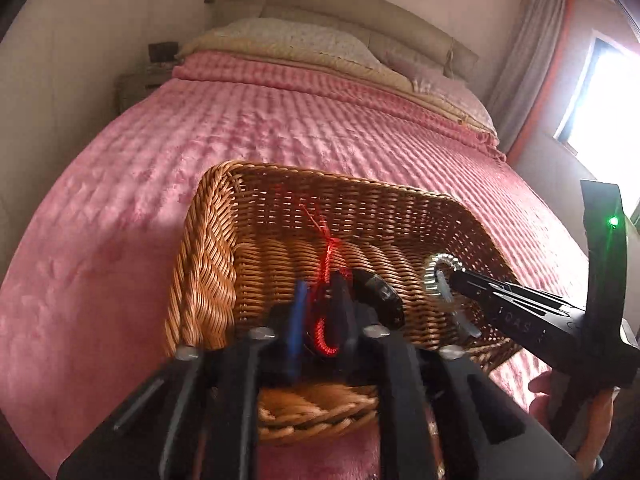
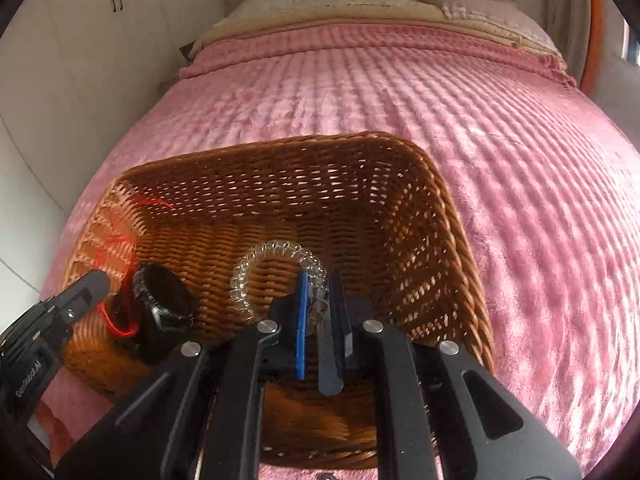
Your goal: Organize jewelry
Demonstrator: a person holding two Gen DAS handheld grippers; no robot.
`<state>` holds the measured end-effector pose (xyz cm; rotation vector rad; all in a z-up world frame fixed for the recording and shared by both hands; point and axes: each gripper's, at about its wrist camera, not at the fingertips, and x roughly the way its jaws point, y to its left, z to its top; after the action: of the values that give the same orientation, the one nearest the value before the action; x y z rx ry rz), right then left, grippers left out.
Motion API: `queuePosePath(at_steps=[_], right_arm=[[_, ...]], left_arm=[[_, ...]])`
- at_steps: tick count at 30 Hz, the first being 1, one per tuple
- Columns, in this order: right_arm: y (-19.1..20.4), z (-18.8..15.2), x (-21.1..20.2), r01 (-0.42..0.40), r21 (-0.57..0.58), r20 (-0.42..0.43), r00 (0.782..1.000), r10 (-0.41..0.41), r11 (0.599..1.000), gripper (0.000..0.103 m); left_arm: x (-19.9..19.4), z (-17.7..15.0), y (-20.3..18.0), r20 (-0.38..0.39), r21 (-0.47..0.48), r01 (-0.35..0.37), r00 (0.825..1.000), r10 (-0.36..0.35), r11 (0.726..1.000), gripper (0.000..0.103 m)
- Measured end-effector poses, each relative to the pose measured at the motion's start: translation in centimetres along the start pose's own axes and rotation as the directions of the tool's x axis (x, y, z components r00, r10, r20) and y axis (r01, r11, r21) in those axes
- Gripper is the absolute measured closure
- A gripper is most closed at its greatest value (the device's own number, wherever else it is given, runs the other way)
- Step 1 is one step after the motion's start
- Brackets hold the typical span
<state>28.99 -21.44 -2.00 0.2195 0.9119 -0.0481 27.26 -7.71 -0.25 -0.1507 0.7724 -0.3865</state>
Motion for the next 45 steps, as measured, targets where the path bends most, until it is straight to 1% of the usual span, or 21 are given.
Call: queuePosePath(at_steps=[1, 2, 4, 7, 10, 12, 14, 17, 20, 25, 28, 30, 33, 35, 37, 39, 40, 45], right_arm=[[0.0, 0.0, -0.3, 0.003, -0.001, 0.004, 1.000, -0.003, 1.000, 0.087], [-0.1, -0.1, -0.7, -0.002, -0.002, 0.014, 1.000, 0.002, 1.000, 0.078], [0.0, -0.3, -1.9, -0.006, -0.011, 0.034, 0.999, 0.006, 1.000, 0.070], [0.3, -1.0, -4.4, -0.031, -0.030, 0.063, 0.997, 0.033, 0.999, 0.070], [0.5, -2.3, -7.6, -0.055, -0.049, 0.106, 0.993, 0.059, 0.997, 0.070], [0.7, -3.8, -9.8, -0.076, -0.067, 0.129, 0.988, 0.085, 0.995, 0.070], [0.9, -5.2, -11.2, -0.086, -0.085, 0.140, 0.985, 0.098, 0.993, 0.070], [1.0, -7.9, -12.8, -0.109, -0.099, 0.140, 0.983, 0.122, 0.989, 0.070], [1.0, -10.4, -13.5, -0.118, -0.111, 0.128, 0.983, 0.132, 0.987, 0.070], [1.1, -14.6, -13.3, -0.139, -0.121, 0.087, 0.985, 0.150, 0.983, 0.070], [1.1, -16.9, -12.5, -0.147, -0.118, 0.044, 0.987, 0.153, 0.982, 0.070], [0.9, -18.0, -11.9, -0.149, -0.114, 0.020, 0.988, 0.153, 0.982, 0.070], [0.6, -19.1, -11.0, -0.164, -0.097, -0.012, 0.986, 0.164, 0.982, 0.071], [0.4, -19.4, -10.9, -0.164, -0.094, -0.013, 0.986, 0.164, 0.982, 0.075], [0.3, -19.6, -10.8, -0.169, -0.089, -0.010, 0.986, 0.169, 0.982, 0.076], [0.2, -19.6, -10.7, -0.175, -0.090, -0.011, 0.985, 0.175, 0.980, 0.082], [0.2, -19.7, -10.6, -0.178, -0.092, -0.016, 0.984, 0.177, 0.980, 0.083], [0.6, -19.8, -10.2, -0.166, -0.103, -0.022, 0.986, 0.164, 0.981, 0.083]], left_arm=[[-0.6, 0.0, -0.1, 0.011, 0.004, -0.001, 1.000, 0.001, 1.000, 0.077], [-1.0, 0.0, -0.2, 0.017, 0.002, 0.003, 1.000, -0.003, 1.000, 0.074], [-2.2, 0.0, -0.2, 0.029, -0.002, 0.027, 0.999, -0.027, 1.000, 0.073], [-4.9, -0.3, -0.4, 0.064, 0.003, 0.052, 0.997, -0.052, 0.999, 0.073], [-8.2, -1.1, -0.3, 0.103, 0.008, 0.075, 0.992, -0.075, 0.997, 0.073], [-10.5, -1.9, -0.1, 0.127, 0.010, 0.094, 0.987, -0.094, 0.996, 0.073], [-12.6, -3.0, 0.0, 0.143, 0.013, 0.109, 0.984, -0.110, 0.994, 0.073], [-14.7, -4.9, 0.1, 0.149, 0.011, 0.118, 0.982, -0.119, 0.993, 0.073], [-15.6, -6.9, 0.1, 0.137, 0.010, 0.121, 0.983, -0.121, 0.993, 0.073], [-15.4, -10.3, 0.4, 0.088, 0.001, 0.126, 0.988, -0.125, 0.992, 0.073], [-14.5, -12.0, 1.0, 0.040, -0.023, 0.133, 0.990, -0.132, 0.991, 0.073], [-13.4, -12.9, 1.4, -0.004, -0.042, 0.156, 0.988, -0.156, 0.987, 0.075], [-11.8, -13.7, 1.5, -0.067, -0.052, 0.160, 0.984, -0.163, 0.986, 0.075], [-10.9, -13.8, 1.5, -0.093, -0.060, 0.158, 0.982, -0.163, 0.986, 0.075], [-10.2, -13.7, 1.5, -0.109, -0.061, 0.156, 0.981, -0.162, 0.986, 0.075], [-9.2, -13.4, 1.5, -0.126, -0.065, 0.152, 0.979, -0.159, 0.986, 0.083], [-8.6, -13.2, 1.5, -0.136, -0.063, 0.146, 0.979, -0.153, 0.987, 0.083], [-6.0, -12.6, 1.3, -0.198, -0.050, 0.098, 0.974, -0.106, 0.994, 0.084]])
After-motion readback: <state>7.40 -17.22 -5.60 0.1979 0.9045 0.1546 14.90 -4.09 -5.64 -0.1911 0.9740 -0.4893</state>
